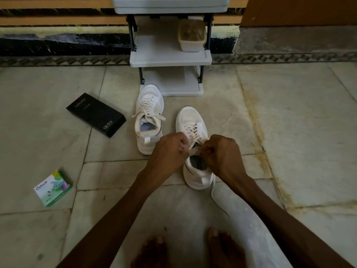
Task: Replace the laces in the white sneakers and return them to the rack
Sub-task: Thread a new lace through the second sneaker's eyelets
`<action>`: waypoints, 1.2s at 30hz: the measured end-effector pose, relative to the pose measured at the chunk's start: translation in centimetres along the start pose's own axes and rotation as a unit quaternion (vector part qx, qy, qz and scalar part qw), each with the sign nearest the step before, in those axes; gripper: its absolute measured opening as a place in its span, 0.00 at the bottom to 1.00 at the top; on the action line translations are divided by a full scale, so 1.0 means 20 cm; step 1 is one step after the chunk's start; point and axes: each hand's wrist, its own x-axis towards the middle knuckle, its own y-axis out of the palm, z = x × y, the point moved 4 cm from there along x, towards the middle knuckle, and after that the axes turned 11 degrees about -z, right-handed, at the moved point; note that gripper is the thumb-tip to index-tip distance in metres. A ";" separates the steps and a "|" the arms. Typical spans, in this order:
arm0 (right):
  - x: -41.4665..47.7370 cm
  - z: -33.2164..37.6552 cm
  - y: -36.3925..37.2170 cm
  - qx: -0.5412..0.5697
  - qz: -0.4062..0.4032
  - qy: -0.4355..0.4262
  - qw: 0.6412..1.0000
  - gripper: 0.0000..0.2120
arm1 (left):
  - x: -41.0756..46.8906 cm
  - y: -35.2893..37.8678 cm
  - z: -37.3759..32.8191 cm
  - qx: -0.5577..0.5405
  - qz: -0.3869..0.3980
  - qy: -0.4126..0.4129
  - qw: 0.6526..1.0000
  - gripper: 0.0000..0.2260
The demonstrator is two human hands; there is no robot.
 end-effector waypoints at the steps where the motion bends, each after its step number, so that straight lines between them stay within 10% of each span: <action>1: 0.00 0.00 0.02 -0.014 0.009 0.003 1.000 0.05 | 0.00 0.01 0.02 0.013 0.010 -0.022 1.000 0.07; 36: 0.07 0.07 0.09 -0.080 0.016 -0.083 0.993 0.05 | 0.12 0.03 0.09 -0.046 0.091 -0.126 0.987 0.10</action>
